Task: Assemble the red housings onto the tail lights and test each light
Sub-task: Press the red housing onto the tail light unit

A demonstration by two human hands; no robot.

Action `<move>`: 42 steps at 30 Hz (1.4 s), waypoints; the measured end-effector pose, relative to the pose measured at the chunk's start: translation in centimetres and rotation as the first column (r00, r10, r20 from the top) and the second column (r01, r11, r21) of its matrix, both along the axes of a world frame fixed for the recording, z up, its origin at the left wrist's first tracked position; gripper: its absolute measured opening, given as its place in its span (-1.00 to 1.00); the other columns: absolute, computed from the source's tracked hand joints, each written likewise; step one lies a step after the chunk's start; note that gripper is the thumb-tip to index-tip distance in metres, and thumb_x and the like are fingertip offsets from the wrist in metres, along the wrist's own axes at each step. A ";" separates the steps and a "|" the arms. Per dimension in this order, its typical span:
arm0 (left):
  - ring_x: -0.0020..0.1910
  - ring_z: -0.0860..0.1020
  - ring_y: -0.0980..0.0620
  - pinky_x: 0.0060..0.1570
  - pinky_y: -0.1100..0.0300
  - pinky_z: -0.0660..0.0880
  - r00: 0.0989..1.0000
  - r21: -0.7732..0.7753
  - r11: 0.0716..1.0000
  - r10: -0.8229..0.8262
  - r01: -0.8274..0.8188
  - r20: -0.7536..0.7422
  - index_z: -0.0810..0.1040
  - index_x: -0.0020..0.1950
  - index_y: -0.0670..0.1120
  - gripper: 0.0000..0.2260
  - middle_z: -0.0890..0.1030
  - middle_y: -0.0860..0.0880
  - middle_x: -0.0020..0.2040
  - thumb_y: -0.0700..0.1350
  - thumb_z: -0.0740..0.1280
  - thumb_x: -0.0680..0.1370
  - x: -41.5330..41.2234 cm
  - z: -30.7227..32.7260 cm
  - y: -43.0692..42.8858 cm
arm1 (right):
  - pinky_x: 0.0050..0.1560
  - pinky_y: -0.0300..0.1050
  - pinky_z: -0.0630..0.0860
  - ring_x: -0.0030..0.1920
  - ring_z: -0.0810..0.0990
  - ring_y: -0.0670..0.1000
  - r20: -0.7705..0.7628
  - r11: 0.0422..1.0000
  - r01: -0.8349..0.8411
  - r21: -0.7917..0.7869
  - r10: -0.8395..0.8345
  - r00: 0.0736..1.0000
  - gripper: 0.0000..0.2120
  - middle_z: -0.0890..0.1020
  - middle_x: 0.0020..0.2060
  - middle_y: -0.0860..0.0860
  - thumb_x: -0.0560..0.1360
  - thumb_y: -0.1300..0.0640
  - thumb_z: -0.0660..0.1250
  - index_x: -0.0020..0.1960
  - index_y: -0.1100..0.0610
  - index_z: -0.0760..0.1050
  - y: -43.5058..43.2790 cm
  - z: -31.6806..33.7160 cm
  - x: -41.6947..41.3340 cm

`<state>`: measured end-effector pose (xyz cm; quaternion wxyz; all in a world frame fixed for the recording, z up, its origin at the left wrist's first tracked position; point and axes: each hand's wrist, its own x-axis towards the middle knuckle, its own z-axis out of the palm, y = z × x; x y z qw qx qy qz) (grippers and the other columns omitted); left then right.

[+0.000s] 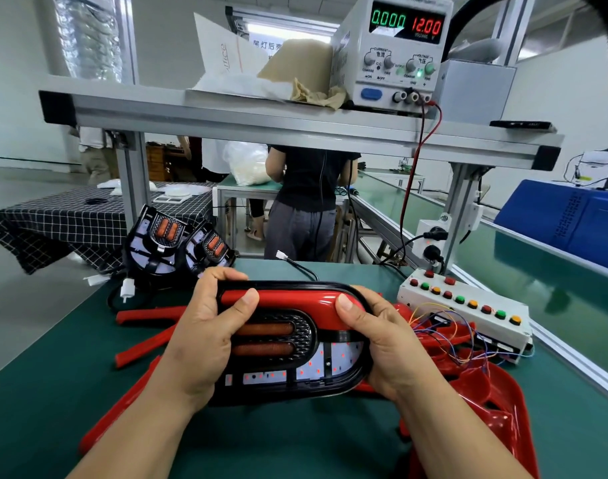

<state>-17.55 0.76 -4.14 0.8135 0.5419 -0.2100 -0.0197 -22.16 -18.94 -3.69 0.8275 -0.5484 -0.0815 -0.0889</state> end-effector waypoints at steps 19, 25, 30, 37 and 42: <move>-0.02 0.66 -0.34 -0.21 -0.13 0.63 0.972 -0.055 0.988 -0.149 0.141 -0.183 0.54 0.26 -0.11 -0.68 0.67 -0.31 0.04 0.00 0.11 0.67 0.7 0.2 0.5 | -0.08 -0.05 0.63 -0.13 0.71 0.09 0.008 0.998 -0.063 -0.012 0.063 0.998 -0.78 0.71 -0.10 0.20 0.49 0.18 0.29 -0.01 0.24 0.68 -1.4 0.2 -0.1; -0.05 0.66 -0.37 -0.23 -0.13 0.63 0.973 -0.025 0.995 -0.095 0.092 -0.209 0.65 0.05 -0.16 -0.66 0.66 -0.35 0.01 0.01 0.16 0.65 0.6 0.3 0.3 | -0.08 -0.05 0.63 -0.10 0.71 0.10 0.016 0.999 -0.048 -0.018 0.048 0.999 -0.78 0.71 -0.08 0.20 0.50 0.19 0.28 0.02 0.22 0.67 -1.6 -0.1 0.2; -0.08 0.66 -0.37 -0.26 -0.11 0.63 0.970 -0.025 0.995 -0.097 0.093 -0.223 0.66 0.06 -0.13 -0.67 0.66 -0.35 0.00 0.02 0.17 0.64 0.4 0.4 0.3 | -0.07 -0.02 0.63 -0.08 0.70 0.12 -0.019 0.999 -0.041 -0.025 0.041 0.999 -0.76 0.69 -0.04 0.24 0.49 0.14 0.33 0.04 0.26 0.66 -1.4 -0.1 0.3; 0.01 0.66 -0.31 -0.16 -0.12 0.63 0.961 -0.056 0.989 -0.143 0.134 -0.238 0.52 0.32 -0.06 -0.62 0.66 -0.29 0.09 0.06 0.30 0.55 0.6 0.0 0.0 | -0.09 0.02 0.63 -0.06 0.69 0.18 -0.067 0.998 0.024 -0.053 -0.028 0.997 -0.60 0.68 0.00 0.27 0.39 0.13 0.43 0.16 0.32 0.55 -1.5 -0.1 0.4; 0.20 0.50 0.05 0.24 0.06 0.36 0.963 0.524 0.815 0.265 -0.246 0.041 0.43 0.42 0.09 -0.53 0.53 -0.01 0.31 0.02 0.42 0.52 2.6 1.2 4.9 | -0.17 0.06 0.65 -0.15 0.71 0.17 -0.007 0.984 0.168 0.065 -0.168 0.986 -0.79 0.71 -0.11 0.22 0.39 0.12 0.39 -0.05 0.21 0.66 -2.2 0.0 0.9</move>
